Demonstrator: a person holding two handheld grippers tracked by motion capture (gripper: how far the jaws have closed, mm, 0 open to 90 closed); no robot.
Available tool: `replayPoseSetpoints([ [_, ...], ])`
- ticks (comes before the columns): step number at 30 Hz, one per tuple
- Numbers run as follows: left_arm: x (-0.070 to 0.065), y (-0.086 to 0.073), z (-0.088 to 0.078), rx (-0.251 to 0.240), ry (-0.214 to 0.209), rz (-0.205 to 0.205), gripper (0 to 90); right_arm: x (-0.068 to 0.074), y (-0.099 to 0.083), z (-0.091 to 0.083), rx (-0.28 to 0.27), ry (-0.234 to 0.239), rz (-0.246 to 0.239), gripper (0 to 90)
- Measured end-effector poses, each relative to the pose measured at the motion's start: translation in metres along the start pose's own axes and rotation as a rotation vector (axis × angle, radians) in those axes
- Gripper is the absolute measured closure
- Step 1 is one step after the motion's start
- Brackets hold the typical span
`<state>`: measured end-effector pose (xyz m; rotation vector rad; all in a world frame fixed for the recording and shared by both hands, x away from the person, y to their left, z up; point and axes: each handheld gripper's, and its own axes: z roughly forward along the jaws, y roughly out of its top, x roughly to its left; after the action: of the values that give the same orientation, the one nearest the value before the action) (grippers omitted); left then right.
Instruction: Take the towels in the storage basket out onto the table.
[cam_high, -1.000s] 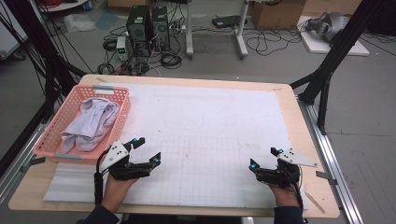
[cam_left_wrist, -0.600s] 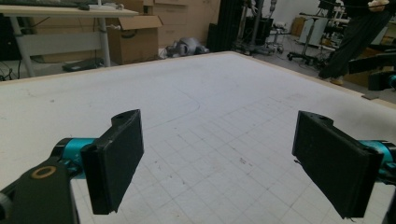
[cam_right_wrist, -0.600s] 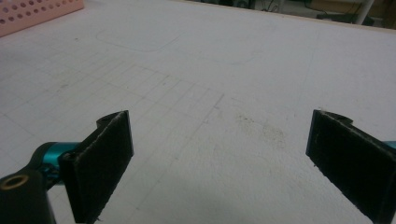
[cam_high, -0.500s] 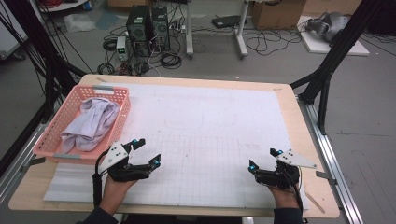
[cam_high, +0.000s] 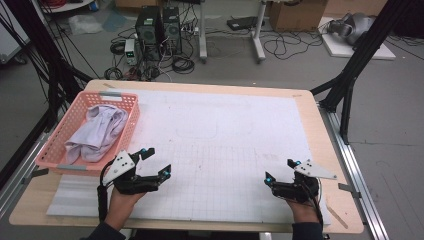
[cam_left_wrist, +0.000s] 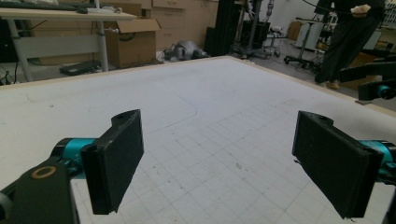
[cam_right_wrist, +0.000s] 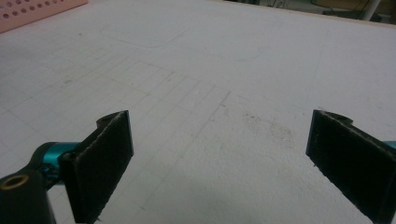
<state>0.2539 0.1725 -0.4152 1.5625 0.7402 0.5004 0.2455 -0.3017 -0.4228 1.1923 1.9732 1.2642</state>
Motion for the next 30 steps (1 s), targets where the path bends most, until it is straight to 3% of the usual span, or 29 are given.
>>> replayPoseSetpoints([
  [13, 0.015, 0.035, -0.014, -0.033, 0.021, -0.006, 16.9, -0.001, 0.000, 0.000, 0.007, 0.000, 0.003, 5.9],
  [19, 0.027, 0.049, -0.019, -0.018, 0.041, 0.002, 16.8, 0.000, 0.000, 0.001, 0.009, 0.005, -0.002, 5.9],
  [30, 0.063, 0.081, -0.035, -0.021, 0.100, 0.014, 16.3, -0.001, -0.001, 0.001, 0.014, 0.000, 0.003, 5.9],
])
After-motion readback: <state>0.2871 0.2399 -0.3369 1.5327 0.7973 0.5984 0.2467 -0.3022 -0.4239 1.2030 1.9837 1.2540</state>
